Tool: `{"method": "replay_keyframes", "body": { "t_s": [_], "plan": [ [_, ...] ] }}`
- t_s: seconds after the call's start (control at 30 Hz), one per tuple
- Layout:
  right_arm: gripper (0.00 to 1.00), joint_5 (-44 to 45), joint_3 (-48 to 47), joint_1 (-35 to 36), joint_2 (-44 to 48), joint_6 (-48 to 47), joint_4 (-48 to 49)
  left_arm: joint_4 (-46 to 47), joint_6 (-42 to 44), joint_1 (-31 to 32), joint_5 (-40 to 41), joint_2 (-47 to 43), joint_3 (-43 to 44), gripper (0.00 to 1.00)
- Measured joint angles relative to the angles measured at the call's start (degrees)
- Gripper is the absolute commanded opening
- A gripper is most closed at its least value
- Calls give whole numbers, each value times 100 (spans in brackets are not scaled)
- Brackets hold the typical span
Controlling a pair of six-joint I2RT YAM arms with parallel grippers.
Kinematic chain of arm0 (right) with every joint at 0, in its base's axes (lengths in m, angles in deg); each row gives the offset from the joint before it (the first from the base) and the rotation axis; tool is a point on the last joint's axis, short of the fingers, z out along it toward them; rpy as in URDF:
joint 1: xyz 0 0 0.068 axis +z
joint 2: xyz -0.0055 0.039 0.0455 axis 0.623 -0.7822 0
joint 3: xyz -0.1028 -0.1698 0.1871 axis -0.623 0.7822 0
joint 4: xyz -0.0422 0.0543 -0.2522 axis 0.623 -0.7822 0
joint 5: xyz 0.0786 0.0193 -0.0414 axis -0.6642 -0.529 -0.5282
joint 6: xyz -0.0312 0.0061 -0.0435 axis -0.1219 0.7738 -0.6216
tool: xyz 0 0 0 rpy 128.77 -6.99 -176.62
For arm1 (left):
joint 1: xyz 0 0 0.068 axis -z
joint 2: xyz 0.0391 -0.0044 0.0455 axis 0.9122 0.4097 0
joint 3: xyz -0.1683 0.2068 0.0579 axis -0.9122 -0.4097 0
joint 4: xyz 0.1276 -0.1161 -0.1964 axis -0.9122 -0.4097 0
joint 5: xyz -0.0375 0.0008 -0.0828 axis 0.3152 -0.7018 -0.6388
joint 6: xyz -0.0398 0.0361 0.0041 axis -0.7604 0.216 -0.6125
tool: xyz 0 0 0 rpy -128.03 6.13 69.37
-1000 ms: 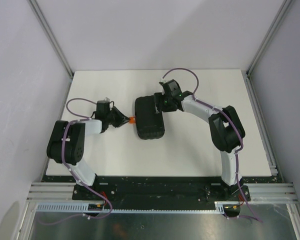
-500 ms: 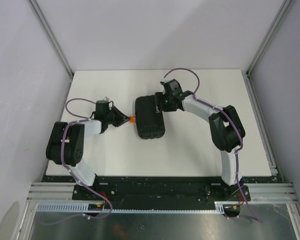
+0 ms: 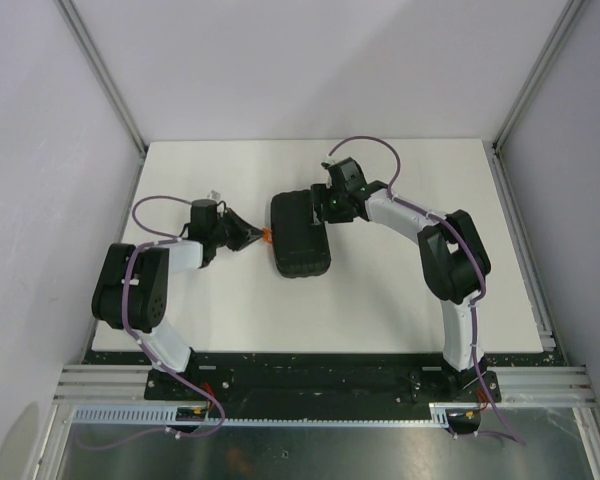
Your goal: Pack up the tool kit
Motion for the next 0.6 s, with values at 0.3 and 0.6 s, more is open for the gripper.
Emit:
{"method": "replay_keyframes", "body": {
  "t_s": [0.3, 0.6],
  "plan": [
    [64, -46, 0, -17, -7, 20, 7, 267, -17, 39, -190, 79, 0, 19],
    [64, -55, 0, -33, -15, 22, 24, 581, -103, 50, -435, 262, 24, 20]
  ]
}}
